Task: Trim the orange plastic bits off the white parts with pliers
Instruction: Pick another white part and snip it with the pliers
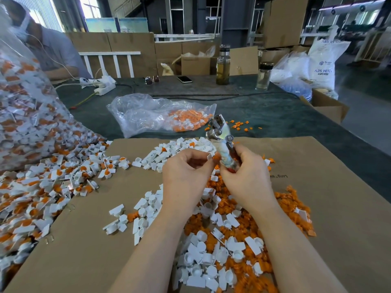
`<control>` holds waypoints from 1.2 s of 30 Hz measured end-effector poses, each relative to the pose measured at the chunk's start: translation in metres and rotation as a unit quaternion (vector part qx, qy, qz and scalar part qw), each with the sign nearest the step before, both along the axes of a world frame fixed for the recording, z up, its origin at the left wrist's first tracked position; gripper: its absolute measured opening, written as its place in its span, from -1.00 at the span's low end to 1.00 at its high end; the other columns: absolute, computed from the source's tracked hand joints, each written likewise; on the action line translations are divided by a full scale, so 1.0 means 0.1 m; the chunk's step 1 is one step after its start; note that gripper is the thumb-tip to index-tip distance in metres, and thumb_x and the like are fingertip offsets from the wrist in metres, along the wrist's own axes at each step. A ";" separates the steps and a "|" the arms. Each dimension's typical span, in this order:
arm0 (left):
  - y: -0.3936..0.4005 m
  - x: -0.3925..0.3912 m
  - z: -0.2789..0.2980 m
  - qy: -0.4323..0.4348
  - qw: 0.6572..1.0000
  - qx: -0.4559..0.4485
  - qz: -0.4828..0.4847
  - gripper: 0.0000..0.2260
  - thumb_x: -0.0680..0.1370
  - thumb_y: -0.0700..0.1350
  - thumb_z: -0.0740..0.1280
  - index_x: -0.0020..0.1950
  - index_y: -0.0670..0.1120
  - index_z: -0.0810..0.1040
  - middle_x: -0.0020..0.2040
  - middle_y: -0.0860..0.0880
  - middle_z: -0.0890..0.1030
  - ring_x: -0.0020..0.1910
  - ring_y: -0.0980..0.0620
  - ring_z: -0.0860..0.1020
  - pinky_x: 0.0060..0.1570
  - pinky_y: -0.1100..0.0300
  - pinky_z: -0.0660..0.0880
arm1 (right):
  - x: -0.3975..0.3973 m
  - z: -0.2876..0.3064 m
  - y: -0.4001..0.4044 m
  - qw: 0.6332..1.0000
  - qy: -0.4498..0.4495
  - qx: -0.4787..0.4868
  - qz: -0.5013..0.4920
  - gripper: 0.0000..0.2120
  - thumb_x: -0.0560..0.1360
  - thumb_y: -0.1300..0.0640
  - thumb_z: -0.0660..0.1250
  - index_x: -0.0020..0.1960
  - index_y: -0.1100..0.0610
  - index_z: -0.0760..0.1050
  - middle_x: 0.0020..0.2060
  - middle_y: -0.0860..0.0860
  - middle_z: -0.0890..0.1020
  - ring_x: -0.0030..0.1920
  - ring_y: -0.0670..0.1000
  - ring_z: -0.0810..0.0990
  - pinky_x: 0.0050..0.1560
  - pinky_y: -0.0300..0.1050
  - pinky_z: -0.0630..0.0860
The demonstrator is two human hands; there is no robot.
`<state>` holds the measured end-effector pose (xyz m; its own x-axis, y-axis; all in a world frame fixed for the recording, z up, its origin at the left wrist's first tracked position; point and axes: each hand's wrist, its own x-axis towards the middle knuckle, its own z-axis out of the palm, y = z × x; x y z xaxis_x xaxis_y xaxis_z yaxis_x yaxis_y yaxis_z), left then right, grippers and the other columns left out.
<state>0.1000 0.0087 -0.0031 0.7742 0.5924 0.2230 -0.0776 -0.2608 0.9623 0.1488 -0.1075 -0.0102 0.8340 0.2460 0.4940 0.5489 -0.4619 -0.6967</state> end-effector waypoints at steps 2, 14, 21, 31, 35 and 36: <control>0.02 0.01 0.00 0.007 1.000 -0.007 0.013 -0.88 0.43 -0.04 0.55 -0.25 0.08 0.65 -0.33 0.13 0.68 -0.31 0.16 0.63 -0.30 0.34 0.56 | 0.00 0.01 0.00 1.000 0.009 -0.007 0.016 -0.80 0.45 0.16 0.41 -0.05 -0.08 0.45 -0.34 -0.23 0.49 -0.32 -0.21 0.49 -0.37 -0.39 0.28; 0.17 -0.04 0.06 -0.085 0.986 -0.143 -0.020 -0.93 0.51 -0.27 0.45 -0.14 -0.13 0.63 -0.35 0.07 0.67 -0.31 0.15 0.67 -0.24 0.38 0.55 | 0.00 0.11 -0.14 0.983 0.129 -0.057 0.121 -0.87 0.45 0.15 0.40 -0.01 0.08 0.54 -0.20 -0.03 0.59 -0.21 -0.05 0.55 -0.18 -0.01 0.51; 0.19 -0.05 0.06 -0.107 0.985 -0.133 -0.034 -0.89 0.52 -0.24 0.45 -0.16 -0.06 0.63 -0.32 0.06 0.67 -0.27 0.10 0.66 -0.18 0.32 0.58 | -0.03 0.14 -0.15 0.972 0.157 -0.077 0.160 -0.88 0.47 0.13 0.40 -0.01 0.08 0.53 -0.21 -0.07 0.58 -0.23 -0.12 0.54 -0.18 -0.06 0.51; 0.21 -0.04 0.05 -0.121 0.982 -0.131 -0.054 -0.90 0.55 -0.27 0.40 -0.13 -0.10 0.62 -0.32 0.08 0.66 -0.30 0.17 0.62 -0.19 0.34 0.55 | -0.04 0.12 -0.13 0.959 0.173 -0.101 0.200 -0.88 0.48 0.17 0.37 0.00 0.03 0.52 -0.24 -0.08 0.55 -0.29 -0.13 0.50 -0.20 -0.05 0.46; 0.22 -0.04 0.05 -0.120 0.978 -0.158 -0.058 -0.90 0.55 -0.27 0.40 -0.13 -0.11 0.61 -0.29 0.03 0.65 -0.28 0.11 0.61 -0.13 0.20 0.59 | -0.03 0.08 -0.11 0.960 0.163 -0.097 0.204 -0.85 0.48 0.25 0.33 -0.09 0.00 0.50 -0.35 -0.09 0.48 -0.43 -0.17 0.39 -0.38 -0.19 0.35; 0.22 -0.04 0.05 -0.120 0.977 -0.165 -0.058 -0.90 0.55 -0.28 0.39 -0.13 -0.11 0.61 -0.29 0.03 0.65 -0.29 0.10 0.61 -0.12 0.18 0.59 | -0.03 0.08 -0.10 0.961 0.162 -0.095 0.204 -0.84 0.48 0.26 0.32 -0.10 0.00 0.50 -0.35 -0.09 0.48 -0.44 -0.17 0.39 -0.40 -0.20 0.34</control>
